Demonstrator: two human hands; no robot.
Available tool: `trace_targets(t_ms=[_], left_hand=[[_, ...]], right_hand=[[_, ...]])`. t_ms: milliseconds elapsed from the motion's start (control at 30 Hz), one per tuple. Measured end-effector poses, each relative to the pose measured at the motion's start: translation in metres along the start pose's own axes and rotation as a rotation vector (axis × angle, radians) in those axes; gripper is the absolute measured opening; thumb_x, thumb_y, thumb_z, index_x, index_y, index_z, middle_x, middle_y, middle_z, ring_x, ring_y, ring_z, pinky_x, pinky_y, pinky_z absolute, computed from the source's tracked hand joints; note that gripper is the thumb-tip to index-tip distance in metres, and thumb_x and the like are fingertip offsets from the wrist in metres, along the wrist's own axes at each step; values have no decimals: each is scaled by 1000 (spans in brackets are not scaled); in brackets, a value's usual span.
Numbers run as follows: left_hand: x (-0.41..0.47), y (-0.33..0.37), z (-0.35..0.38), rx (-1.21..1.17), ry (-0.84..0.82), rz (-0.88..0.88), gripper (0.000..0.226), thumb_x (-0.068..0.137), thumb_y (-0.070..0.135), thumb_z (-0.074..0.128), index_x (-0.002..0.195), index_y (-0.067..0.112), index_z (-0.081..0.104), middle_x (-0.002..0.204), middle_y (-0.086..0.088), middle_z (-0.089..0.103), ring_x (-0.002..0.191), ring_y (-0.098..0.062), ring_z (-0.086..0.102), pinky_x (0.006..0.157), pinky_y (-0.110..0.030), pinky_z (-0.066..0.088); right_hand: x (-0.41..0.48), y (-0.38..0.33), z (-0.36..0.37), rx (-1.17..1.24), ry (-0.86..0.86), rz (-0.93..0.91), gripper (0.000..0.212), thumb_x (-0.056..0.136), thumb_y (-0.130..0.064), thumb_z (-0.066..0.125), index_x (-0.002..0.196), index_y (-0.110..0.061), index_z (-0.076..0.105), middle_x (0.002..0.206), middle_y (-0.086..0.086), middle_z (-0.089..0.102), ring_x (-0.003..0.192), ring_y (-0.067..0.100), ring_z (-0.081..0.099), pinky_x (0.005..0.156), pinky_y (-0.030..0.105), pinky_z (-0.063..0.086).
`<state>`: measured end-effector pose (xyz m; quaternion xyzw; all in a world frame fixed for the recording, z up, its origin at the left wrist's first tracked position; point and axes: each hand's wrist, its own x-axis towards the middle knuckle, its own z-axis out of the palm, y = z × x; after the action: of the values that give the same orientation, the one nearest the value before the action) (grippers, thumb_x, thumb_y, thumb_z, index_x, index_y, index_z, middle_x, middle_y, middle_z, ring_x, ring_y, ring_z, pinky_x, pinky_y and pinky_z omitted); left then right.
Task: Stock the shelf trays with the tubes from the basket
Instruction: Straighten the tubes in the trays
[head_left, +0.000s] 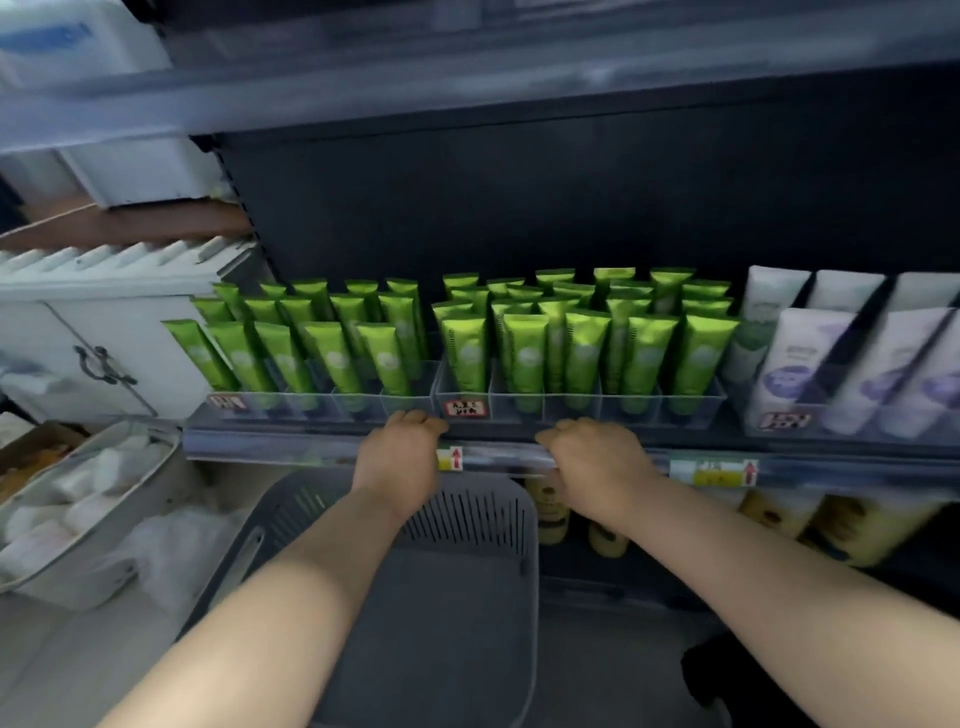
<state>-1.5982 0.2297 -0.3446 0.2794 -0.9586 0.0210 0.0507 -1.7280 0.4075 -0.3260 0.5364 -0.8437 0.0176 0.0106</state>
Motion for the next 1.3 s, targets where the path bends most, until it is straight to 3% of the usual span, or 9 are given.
trace_targets(t_ms=[167, 367, 467, 567, 667, 733, 867, 1133, 1300], left_hand=[[-5, 25, -37, -169, 42, 79, 38, 91, 7, 46, 122, 24, 61, 112, -5, 64, 102, -27, 59, 72, -36, 52], [3, 37, -76, -170, 102, 80, 21, 92, 14, 50, 103, 19, 67, 100, -6, 68, 95, -25, 63, 73, -37, 54], [21, 30, -95, -206, 193, 42, 24, 92, 14, 52, 110, 19, 67, 105, -6, 69, 97, -25, 63, 78, -36, 54], [46, 20, -111, -204, 250, 23, 23, 91, 16, 54, 110, 18, 68, 104, -8, 71, 98, -27, 63, 81, -38, 54], [72, 7, -118, -195, 273, -5, 20, 89, 18, 57, 105, 21, 68, 99, -8, 70, 96, -27, 62, 81, -38, 53], [85, 0, -120, -187, 284, -14, 23, 88, 19, 58, 109, 24, 68, 102, -7, 69, 98, -27, 61, 83, -37, 52], [105, -16, -118, -158, 256, -17, 25, 88, 24, 58, 112, 28, 66, 105, -4, 69, 100, -25, 57, 86, -38, 50], [110, -32, -107, -199, 306, 47, 25, 90, 16, 55, 109, 26, 69, 110, -2, 69, 105, -22, 55, 87, -38, 49], [106, -34, -116, -206, 374, 68, 26, 90, 12, 54, 109, 23, 69, 111, -1, 69, 109, -22, 52, 86, -38, 50]], right_hand=[[-14, 7, -32, 2, 75, -23, 23, 90, -19, 53, 113, -20, 58, 108, 1, 60, 97, 21, 57, 64, 29, 38], [-9, 6, -63, 89, 194, -5, 29, 94, -29, 55, 121, -19, 58, 112, 2, 63, 97, 20, 61, 67, 28, 48], [10, 5, -77, 125, 254, -44, 30, 93, -25, 56, 122, -24, 60, 112, 1, 65, 91, 18, 62, 62, 26, 44], [35, 6, -90, 148, 332, -88, 31, 93, -22, 54, 124, -27, 60, 114, 2, 65, 98, 21, 61, 72, 31, 51], [63, 9, -94, 106, 423, -109, 27, 92, -24, 55, 118, -25, 64, 111, 0, 66, 106, 22, 51, 85, 35, 46], [81, 8, -94, 99, 461, -106, 28, 91, -27, 56, 118, -24, 64, 110, -1, 66, 107, 22, 47, 85, 37, 42], [106, -1, -93, 111, 387, -101, 29, 92, -37, 55, 117, -25, 64, 113, -3, 63, 111, 20, 42, 87, 39, 35], [120, -9, -90, 72, 361, -163, 25, 93, -41, 52, 102, -29, 71, 109, -6, 55, 108, 19, 36, 79, 34, 25], [122, -20, -87, 109, 401, -127, 19, 93, -29, 54, 92, -32, 72, 93, -10, 67, 97, 15, 40, 74, 32, 21]])
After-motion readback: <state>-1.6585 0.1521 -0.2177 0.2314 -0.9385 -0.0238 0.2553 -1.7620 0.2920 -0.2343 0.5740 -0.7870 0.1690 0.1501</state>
